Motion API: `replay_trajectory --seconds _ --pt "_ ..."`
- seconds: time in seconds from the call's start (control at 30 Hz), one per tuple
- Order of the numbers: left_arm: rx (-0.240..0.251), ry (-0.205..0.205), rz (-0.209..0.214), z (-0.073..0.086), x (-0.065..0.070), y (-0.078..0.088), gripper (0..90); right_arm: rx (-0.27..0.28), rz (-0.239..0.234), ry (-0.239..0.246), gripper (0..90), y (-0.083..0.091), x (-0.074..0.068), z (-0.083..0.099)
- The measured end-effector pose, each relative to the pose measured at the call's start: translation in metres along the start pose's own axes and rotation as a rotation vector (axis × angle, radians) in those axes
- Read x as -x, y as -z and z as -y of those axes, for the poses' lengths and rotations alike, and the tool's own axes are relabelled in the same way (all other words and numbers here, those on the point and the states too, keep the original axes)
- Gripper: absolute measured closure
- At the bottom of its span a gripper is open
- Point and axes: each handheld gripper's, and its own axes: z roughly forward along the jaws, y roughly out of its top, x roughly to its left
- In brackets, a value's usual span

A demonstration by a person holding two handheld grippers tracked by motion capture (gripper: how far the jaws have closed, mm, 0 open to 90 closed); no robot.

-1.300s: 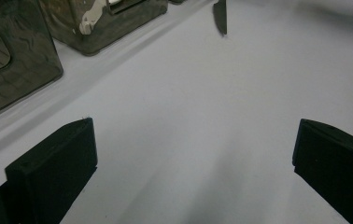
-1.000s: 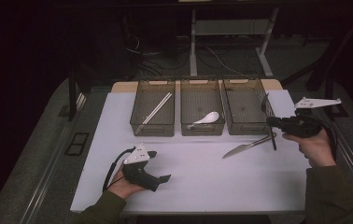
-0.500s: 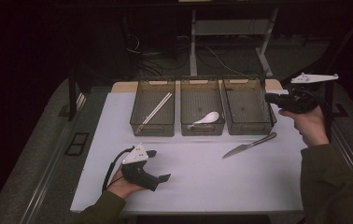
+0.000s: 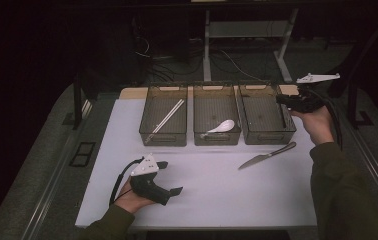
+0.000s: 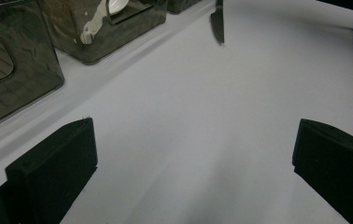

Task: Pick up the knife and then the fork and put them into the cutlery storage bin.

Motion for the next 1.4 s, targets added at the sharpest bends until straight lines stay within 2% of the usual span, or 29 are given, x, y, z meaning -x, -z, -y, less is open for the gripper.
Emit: replay_trajectory --seconds 0.43,0.73,0.83,1.03,1.27,1.4 --pt "0.005 0.006 0.004 0.000 0.000 0.000 0.0 -0.140 0.030 -0.001 85.0 -0.029 0.010 0.029" --pt "0.004 0.006 0.006 0.000 0.000 0.000 0.0 -0.222 0.036 0.015 85.0 -0.038 0.014 0.039" --pt "0.003 0.006 0.007 0.000 0.000 0.000 0.0 -0.236 0.034 0.019 84.9 -0.041 0.013 0.039" --pt "0.005 0.009 0.008 0.000 0.001 0.000 0.0 -0.262 0.040 0.057 83.5 -0.045 0.008 0.037" --pt "0.005 0.005 0.006 0.000 0.001 0.000 0.0 -0.256 0.034 0.050 70.8 -0.044 0.006 0.037" --pt "0.008 0.005 0.006 -0.001 0.000 0.001 0.0 -0.220 -0.013 0.012 61.8 -0.037 0.007 0.036"
